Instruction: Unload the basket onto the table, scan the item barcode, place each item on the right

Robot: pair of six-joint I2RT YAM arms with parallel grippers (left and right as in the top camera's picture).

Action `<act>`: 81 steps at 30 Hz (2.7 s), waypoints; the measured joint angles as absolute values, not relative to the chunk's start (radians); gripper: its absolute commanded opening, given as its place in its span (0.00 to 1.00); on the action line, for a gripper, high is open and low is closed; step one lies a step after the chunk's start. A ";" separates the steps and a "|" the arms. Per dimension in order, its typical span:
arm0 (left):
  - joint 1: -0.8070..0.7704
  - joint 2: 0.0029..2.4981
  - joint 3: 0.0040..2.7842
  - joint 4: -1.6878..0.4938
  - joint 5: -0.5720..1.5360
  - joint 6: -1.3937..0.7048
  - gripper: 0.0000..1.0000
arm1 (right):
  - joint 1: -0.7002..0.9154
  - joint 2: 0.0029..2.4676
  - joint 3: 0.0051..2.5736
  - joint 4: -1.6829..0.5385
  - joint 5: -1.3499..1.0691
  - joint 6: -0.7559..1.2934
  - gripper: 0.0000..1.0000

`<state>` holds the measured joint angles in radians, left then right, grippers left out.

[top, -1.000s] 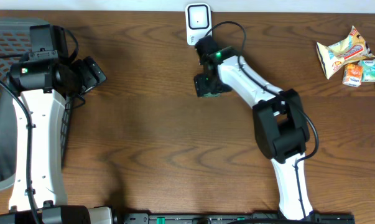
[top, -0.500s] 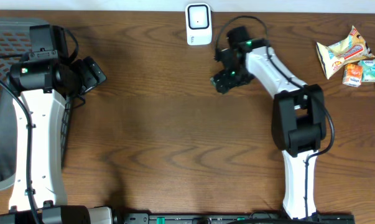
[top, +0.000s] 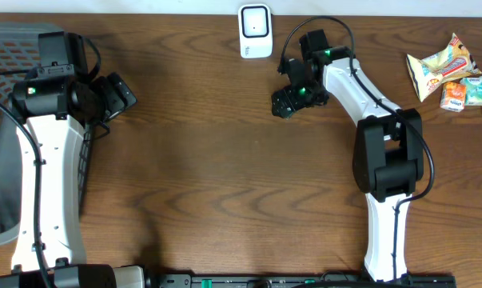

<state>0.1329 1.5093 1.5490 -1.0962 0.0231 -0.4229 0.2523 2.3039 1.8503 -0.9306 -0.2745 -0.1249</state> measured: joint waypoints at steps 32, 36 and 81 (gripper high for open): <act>0.133 1.509 1.549 -1.096 0.023 -0.423 0.98 | 0.406 2.284 1.850 -0.917 0.151 1.083 0.96; 0.133 1.509 1.549 -1.096 0.023 -0.423 0.98 | 0.400 2.291 1.850 -0.905 0.172 1.091 0.93; 0.133 1.509 1.549 -1.096 0.023 -0.423 0.98 | 0.340 2.239 1.850 -0.952 0.040 -0.314 1.00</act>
<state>0.1329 1.5093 1.5490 -1.0962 0.0231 -0.4229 0.3397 2.2391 1.8503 -0.9524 0.0399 -0.3141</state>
